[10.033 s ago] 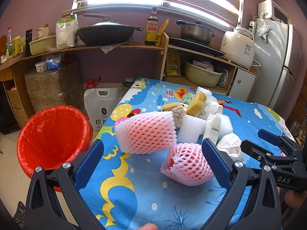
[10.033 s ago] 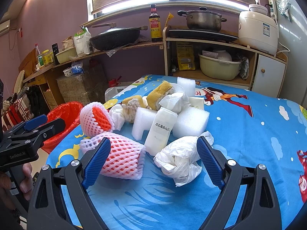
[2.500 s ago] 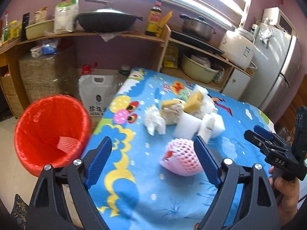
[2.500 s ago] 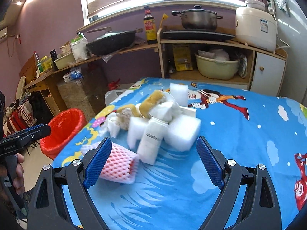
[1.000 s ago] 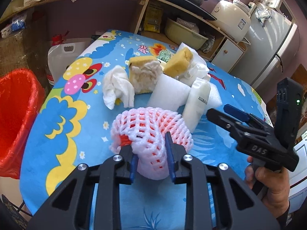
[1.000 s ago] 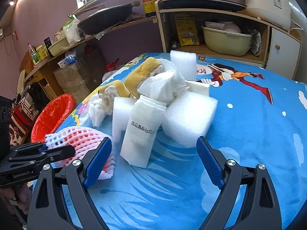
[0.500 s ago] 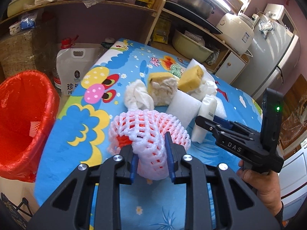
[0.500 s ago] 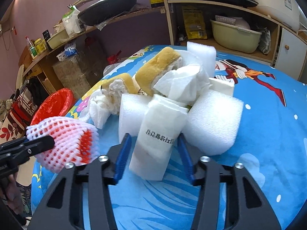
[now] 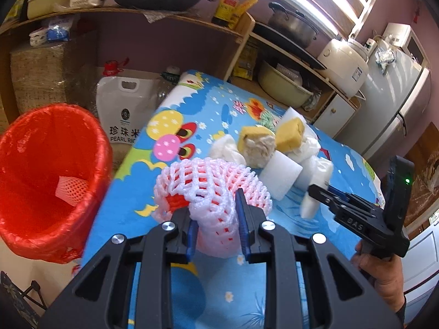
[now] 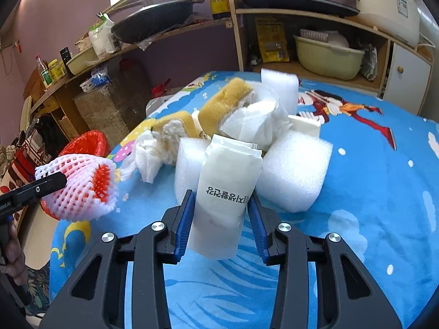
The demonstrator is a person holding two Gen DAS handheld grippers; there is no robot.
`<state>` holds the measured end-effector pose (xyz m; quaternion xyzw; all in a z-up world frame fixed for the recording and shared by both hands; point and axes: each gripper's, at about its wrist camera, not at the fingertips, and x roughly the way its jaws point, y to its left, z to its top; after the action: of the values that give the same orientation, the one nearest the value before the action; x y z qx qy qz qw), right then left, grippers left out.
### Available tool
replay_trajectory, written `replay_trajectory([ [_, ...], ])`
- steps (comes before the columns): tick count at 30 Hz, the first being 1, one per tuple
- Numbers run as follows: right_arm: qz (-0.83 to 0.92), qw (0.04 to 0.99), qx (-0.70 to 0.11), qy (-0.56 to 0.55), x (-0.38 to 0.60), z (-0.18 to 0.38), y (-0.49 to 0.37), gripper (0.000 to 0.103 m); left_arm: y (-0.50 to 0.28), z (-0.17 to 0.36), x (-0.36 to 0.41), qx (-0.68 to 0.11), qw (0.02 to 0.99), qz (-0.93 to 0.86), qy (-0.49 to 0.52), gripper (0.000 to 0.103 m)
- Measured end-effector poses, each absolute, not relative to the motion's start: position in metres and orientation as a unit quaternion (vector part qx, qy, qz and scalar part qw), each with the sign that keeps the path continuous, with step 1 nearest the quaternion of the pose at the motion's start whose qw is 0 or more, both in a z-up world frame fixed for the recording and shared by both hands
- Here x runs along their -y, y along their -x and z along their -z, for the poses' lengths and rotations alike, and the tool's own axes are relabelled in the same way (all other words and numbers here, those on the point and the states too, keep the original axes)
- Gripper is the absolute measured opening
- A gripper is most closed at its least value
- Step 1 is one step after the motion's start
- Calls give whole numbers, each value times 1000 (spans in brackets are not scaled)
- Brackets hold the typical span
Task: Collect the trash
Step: 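Carry the pink net and paper packet over the red bin and release both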
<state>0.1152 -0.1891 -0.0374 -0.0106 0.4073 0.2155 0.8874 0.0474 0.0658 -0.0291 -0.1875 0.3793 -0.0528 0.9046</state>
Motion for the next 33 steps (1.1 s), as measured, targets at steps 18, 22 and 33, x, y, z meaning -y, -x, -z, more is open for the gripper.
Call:
replay_trajectory([
  [18,-284,891,-353,40,104,-20,-101,39,7,-24,-200,-299,929,-62,209,24],
  [22,-311,882,-349,52,69,-23,-101,39,19,-28,-233,-287,929,-90,217,24],
  [33,-388,853,-337,85,-36,-28,-98,39,26,-23,-278,-270,924,-125,240,24],
])
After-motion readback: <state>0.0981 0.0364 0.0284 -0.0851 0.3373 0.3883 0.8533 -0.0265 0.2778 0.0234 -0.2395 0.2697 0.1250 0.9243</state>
